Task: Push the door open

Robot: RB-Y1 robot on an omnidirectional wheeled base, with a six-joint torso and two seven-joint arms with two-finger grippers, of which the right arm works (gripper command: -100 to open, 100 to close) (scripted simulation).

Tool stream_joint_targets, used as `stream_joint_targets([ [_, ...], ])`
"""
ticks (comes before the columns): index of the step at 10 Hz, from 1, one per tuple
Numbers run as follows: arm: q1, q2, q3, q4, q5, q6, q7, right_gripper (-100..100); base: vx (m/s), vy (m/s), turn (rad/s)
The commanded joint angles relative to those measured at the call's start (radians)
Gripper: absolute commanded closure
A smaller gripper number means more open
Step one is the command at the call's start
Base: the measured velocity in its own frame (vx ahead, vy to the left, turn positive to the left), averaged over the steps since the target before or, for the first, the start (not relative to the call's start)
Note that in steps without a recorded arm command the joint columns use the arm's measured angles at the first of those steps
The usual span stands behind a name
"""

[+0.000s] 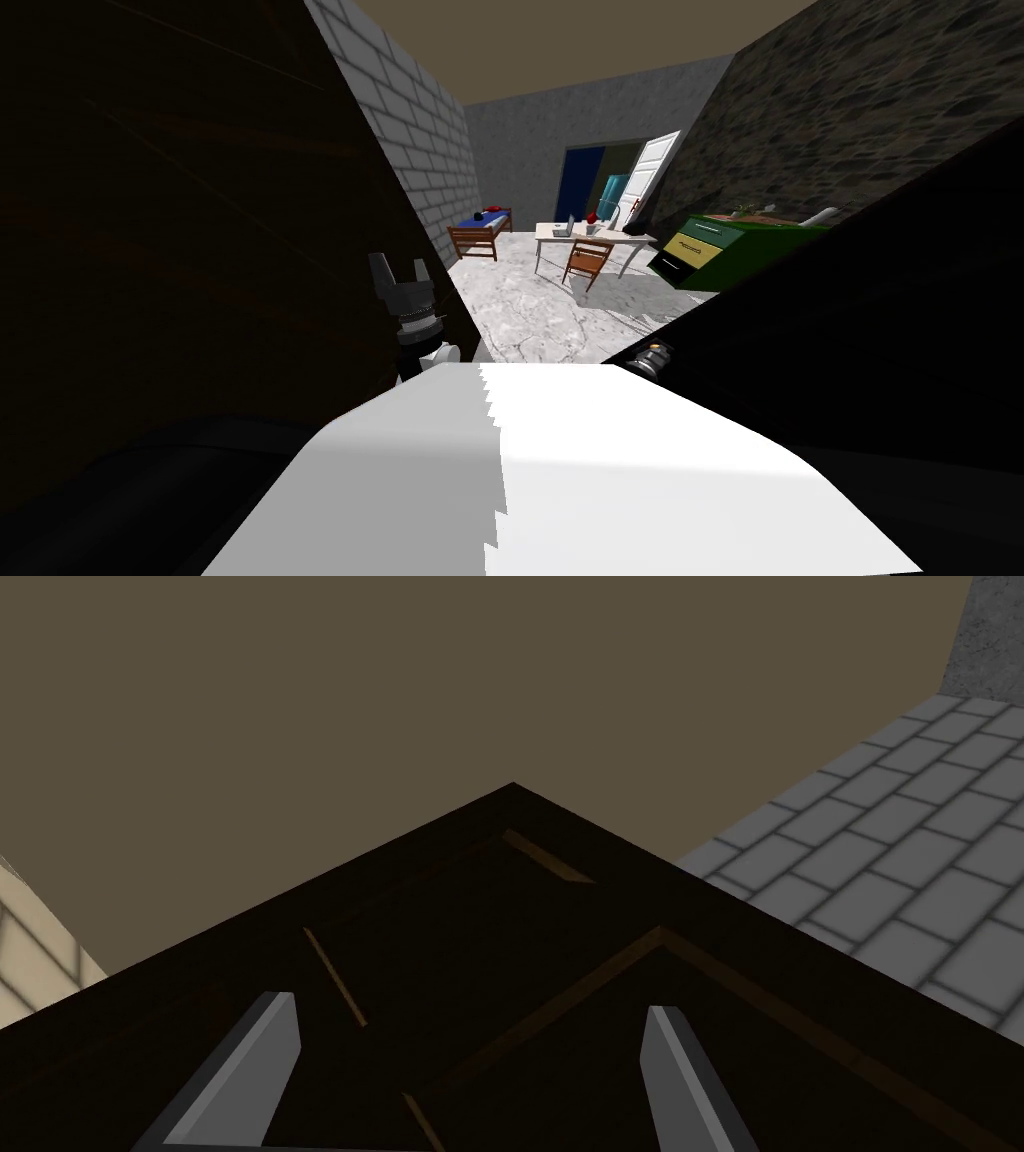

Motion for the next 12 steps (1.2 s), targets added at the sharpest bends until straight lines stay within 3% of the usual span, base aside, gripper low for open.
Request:
stream_joint_targets([
  [1,0.008,0.004,-0.014,-0.034,-0.008,0.015,0.014,100,0.139,-0.109,-0.028],
  [2,0.008,0.004,-0.014,-0.034,-0.008,0.015,0.014,100,0.036,-0.064,0.008],
  [3,0.012,0.0,-0.043,-0.031,-0.025,0.013,0.027,100,0.13,-0.104,-0.014],
  [5,0.012,0.0,-0.043,-0.031,-0.025,0.013,0.027,100,0.106,-0.067,-0.014],
  [9,0.017,-0.007,-0.09,-0.027,-0.053,0.008,0.047,100,0.153,-0.071,-0.036],
  [10,0.02,0.003,-0.082,-0.031,-0.048,0.013,0.044,100,0.069,-0.052,-0.019],
  [12,0.024,-0.002,-0.115,-0.033,-0.067,0.01,0.06,100,0.153,-0.115,-0.027],
])
